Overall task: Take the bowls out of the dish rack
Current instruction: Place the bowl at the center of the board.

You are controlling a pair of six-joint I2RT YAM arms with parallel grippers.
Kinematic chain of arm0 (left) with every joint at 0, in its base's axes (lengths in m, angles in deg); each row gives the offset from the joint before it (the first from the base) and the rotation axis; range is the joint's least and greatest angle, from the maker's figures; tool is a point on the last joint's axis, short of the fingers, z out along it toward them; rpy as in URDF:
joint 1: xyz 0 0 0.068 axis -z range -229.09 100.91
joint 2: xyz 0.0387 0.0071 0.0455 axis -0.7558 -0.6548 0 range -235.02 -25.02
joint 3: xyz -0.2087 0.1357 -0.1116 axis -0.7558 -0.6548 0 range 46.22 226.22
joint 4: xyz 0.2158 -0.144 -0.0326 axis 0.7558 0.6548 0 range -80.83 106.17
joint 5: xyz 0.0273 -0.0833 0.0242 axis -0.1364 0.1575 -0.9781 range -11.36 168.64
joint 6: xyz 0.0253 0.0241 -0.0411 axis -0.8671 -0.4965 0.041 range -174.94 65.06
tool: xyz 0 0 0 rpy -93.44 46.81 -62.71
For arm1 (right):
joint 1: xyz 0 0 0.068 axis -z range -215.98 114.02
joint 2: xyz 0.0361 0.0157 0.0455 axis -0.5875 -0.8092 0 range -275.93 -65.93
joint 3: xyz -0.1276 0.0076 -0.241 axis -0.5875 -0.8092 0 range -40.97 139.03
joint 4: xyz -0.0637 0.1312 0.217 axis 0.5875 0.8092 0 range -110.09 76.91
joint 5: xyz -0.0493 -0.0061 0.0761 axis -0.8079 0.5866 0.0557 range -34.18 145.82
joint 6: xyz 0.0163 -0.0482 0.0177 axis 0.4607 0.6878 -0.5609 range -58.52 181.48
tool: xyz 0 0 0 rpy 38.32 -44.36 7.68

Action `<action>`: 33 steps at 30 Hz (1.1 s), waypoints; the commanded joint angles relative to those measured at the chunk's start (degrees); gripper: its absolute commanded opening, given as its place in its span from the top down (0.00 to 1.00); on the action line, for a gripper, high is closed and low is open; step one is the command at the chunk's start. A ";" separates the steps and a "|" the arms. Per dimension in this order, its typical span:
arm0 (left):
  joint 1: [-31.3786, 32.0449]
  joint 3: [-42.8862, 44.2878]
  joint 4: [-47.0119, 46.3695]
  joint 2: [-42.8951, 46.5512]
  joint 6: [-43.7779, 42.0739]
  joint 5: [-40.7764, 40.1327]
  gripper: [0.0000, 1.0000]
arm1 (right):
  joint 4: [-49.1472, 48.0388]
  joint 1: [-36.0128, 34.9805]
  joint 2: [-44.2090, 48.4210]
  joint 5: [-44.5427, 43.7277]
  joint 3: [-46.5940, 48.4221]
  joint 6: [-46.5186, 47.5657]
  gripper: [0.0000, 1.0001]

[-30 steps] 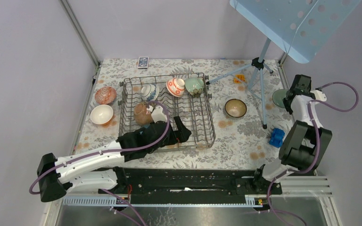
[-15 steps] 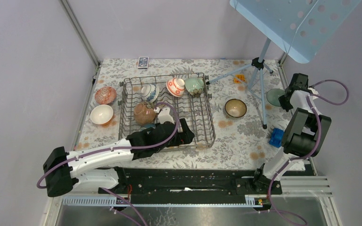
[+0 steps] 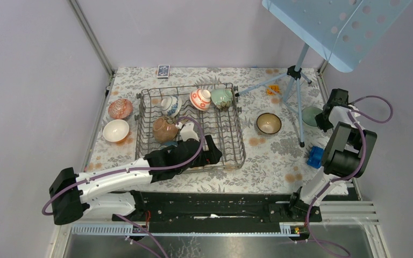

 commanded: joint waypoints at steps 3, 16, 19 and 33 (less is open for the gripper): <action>-0.27 1.19 -1.76 1.01 0.78 0.15 0.02 | -2.89 0.78 0.05 1.05 -0.65 2.14 0.84; -0.27 0.24 -0.20 3.02 1.24 0.01 0.02 | -1.10 1.27 4.08 0.96 -1.12 2.95 0.41; -0.23 0.14 0.32 4.29 0.58 -0.11 0.02 | 0.34 1.27 6.43 0.63 -0.67 3.09 0.26; -0.27 -1.12 2.31 10.07 -2.23 0.45 0.01 | 6.10 -1.04 31.46 4.05 -9.09 -2.55 0.16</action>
